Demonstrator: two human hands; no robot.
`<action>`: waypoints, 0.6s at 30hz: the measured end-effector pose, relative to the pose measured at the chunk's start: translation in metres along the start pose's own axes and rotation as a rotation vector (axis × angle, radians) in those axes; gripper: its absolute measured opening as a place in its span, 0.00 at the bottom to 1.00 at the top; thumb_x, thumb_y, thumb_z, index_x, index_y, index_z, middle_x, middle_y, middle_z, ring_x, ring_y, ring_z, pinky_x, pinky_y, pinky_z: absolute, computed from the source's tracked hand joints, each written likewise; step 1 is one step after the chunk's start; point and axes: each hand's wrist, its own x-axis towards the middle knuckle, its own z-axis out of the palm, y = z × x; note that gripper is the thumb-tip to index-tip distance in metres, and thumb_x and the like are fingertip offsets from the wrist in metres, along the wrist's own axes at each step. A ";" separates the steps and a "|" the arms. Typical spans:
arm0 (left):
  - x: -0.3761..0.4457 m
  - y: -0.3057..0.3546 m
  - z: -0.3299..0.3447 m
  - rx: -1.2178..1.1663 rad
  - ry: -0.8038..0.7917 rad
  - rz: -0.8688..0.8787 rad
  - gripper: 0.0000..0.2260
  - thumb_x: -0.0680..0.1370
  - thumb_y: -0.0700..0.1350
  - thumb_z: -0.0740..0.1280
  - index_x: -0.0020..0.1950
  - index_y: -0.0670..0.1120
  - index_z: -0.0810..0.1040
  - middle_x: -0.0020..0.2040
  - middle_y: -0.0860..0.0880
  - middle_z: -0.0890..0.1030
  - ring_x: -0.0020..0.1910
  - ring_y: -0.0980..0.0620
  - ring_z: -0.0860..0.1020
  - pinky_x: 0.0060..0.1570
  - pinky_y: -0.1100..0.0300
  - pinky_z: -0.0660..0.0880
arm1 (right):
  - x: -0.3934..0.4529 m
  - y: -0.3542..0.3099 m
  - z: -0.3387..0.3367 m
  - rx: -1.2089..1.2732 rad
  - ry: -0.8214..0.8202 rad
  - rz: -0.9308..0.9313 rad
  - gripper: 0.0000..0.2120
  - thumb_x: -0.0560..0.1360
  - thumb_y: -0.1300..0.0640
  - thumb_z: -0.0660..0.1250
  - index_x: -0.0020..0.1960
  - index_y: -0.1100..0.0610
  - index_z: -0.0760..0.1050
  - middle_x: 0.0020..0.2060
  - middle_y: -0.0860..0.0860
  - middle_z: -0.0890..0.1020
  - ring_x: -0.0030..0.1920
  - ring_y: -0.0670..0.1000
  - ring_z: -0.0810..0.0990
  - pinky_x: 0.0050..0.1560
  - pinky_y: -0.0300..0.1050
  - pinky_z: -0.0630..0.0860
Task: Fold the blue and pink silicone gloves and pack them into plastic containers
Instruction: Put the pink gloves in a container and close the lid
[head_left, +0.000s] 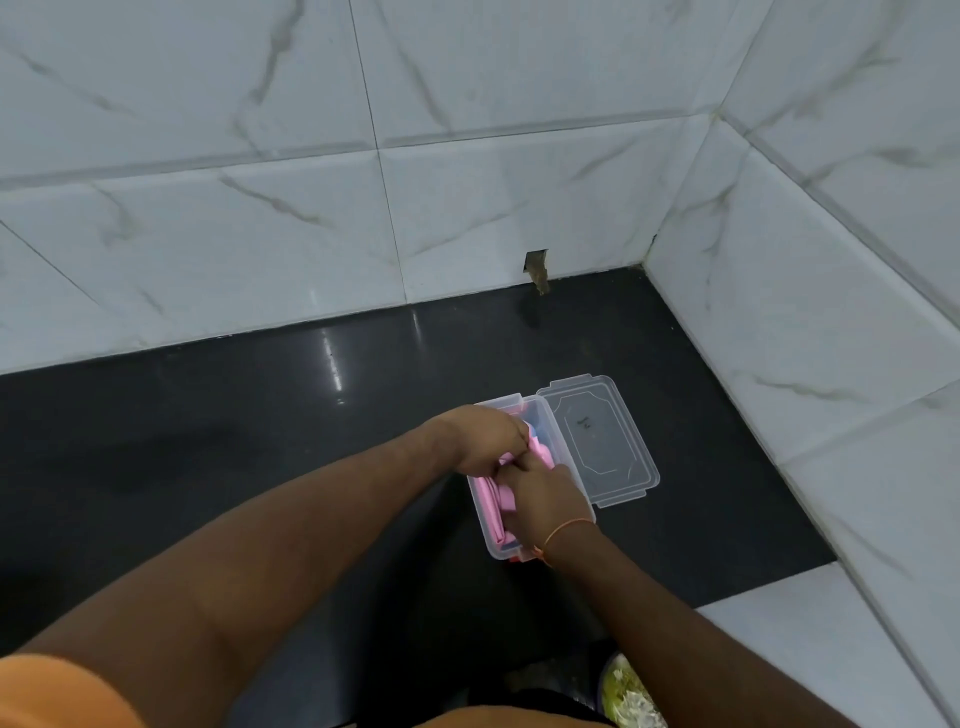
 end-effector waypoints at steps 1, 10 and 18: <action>-0.003 0.000 0.000 -0.011 0.001 -0.009 0.11 0.82 0.42 0.70 0.63 0.44 0.85 0.64 0.46 0.85 0.63 0.45 0.82 0.65 0.52 0.76 | -0.001 0.001 0.000 0.002 0.001 -0.011 0.21 0.80 0.49 0.68 0.73 0.47 0.74 0.71 0.51 0.76 0.61 0.61 0.78 0.65 0.57 0.78; -0.089 -0.022 0.011 0.061 -0.031 -0.106 0.17 0.88 0.50 0.59 0.65 0.47 0.87 0.70 0.50 0.82 0.68 0.48 0.79 0.60 0.52 0.76 | 0.020 -0.020 -0.003 -0.125 0.024 -0.254 0.20 0.83 0.47 0.62 0.73 0.46 0.76 0.66 0.50 0.81 0.61 0.54 0.80 0.64 0.54 0.80; -0.179 -0.044 0.062 0.318 0.212 -0.300 0.24 0.86 0.60 0.55 0.48 0.50 0.86 0.48 0.52 0.86 0.58 0.48 0.76 0.57 0.50 0.67 | 0.030 -0.049 0.005 -0.177 0.185 -0.423 0.23 0.75 0.49 0.76 0.69 0.47 0.79 0.67 0.48 0.81 0.70 0.53 0.76 0.83 0.64 0.55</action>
